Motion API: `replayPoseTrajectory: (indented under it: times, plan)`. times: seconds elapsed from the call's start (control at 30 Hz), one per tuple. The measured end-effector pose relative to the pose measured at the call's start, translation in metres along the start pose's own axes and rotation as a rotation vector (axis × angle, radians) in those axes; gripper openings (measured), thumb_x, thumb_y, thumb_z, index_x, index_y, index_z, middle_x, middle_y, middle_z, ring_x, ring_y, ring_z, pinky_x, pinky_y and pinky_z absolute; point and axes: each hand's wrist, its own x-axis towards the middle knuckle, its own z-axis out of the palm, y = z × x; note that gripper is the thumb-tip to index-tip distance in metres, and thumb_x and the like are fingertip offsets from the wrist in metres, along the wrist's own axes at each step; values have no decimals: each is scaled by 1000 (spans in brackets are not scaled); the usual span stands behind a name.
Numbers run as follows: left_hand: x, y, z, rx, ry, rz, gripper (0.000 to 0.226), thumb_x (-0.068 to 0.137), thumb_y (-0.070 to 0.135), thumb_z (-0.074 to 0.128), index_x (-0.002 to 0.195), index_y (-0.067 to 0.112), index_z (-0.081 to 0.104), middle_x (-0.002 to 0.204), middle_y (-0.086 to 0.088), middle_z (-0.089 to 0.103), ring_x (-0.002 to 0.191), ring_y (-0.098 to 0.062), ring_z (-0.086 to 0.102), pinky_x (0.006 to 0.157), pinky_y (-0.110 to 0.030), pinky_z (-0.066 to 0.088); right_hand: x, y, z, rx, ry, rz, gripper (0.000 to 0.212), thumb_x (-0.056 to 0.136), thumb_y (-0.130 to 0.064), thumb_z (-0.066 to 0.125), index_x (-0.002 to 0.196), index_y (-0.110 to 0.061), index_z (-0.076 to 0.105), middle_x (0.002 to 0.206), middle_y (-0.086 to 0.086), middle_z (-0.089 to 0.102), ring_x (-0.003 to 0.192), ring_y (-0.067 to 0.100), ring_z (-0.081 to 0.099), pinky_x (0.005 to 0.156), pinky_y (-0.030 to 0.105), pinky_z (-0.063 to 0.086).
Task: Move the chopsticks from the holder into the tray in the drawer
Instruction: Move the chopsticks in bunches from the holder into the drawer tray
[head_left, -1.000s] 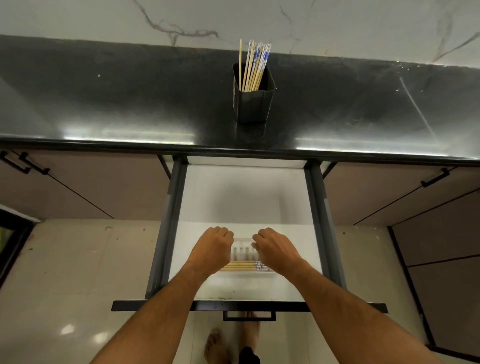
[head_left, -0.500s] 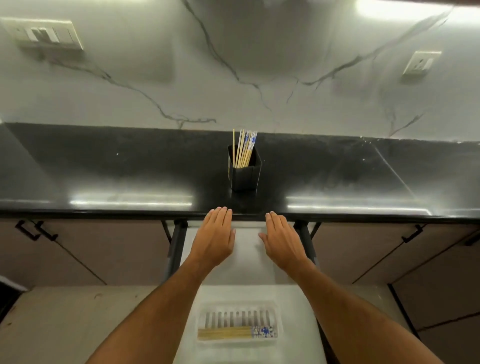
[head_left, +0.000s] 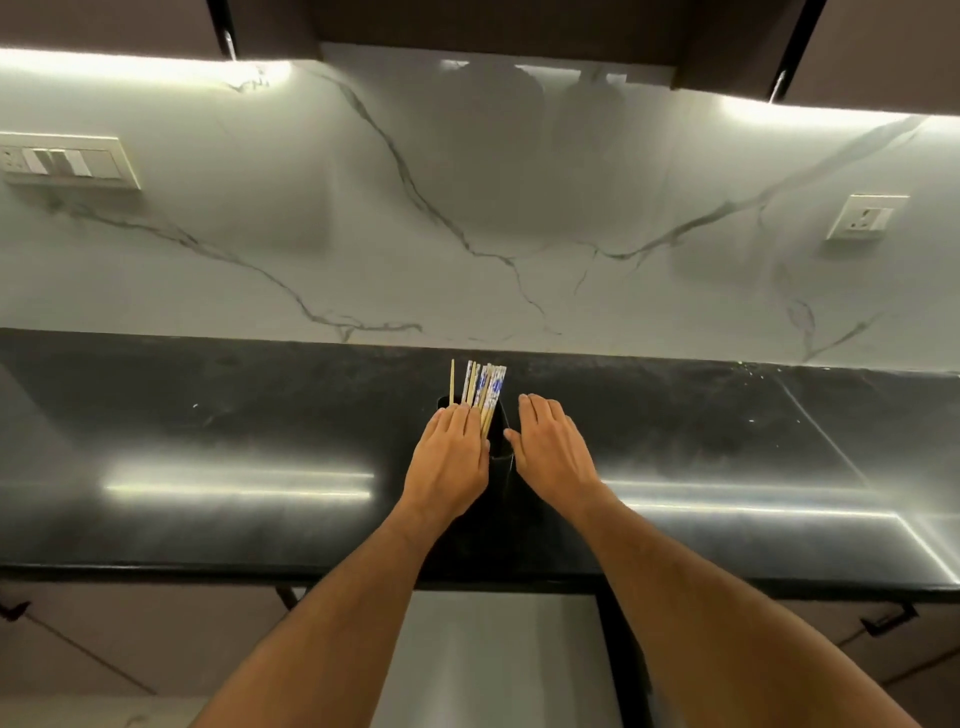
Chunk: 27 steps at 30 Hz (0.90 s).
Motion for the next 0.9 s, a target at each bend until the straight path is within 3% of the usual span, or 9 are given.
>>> replayPoseTrajectory:
  times: [0.2,0.33,0.53,0.6,0.73,0.9]
  plan:
    - [40,-11,30,44,-36,9,38,106,34,36,138,17,49,132,1,58,121,-14,52,113,-35,38,48,10,28,150,-40,21,42,102,-32,52,135,-8,47,132,9,56,115,22,54,98,34,51]
    - [61,-19,46,18,-19,23,31,103,27,42,129,16,55,123,0,62,114,-15,56,111,-34,41,73,14,48,342,-60,161,37,103,-32,50,134,-13,48,132,6,55,116,18,50,100,30,44]
    - [81,-32,66,-13,-34,54,28,100,23,50,126,14,58,118,-1,65,111,-17,59,109,-34,44,110,15,71,490,-115,379,58,99,-27,60,147,-5,36,140,13,52,131,28,47,108,37,40]
    - [83,-34,72,-22,-33,64,29,100,23,51,126,13,59,117,-1,66,110,-16,60,108,-34,45,121,15,77,590,-116,486,55,96,-22,65,142,-4,41,132,13,60,123,28,57,101,36,46]
    - [85,-39,76,-46,-8,101,28,98,23,53,122,12,61,112,-2,66,104,-15,59,104,-32,47,129,12,84,779,-106,627,47,93,-15,69,135,-7,51,120,10,69,97,15,65,79,20,50]
    - [82,-41,79,-46,7,121,34,98,23,54,128,9,59,118,-5,66,109,-18,59,107,-35,46,133,10,86,807,-84,649,32,92,-12,69,123,-7,61,116,10,70,103,19,68,84,25,53]
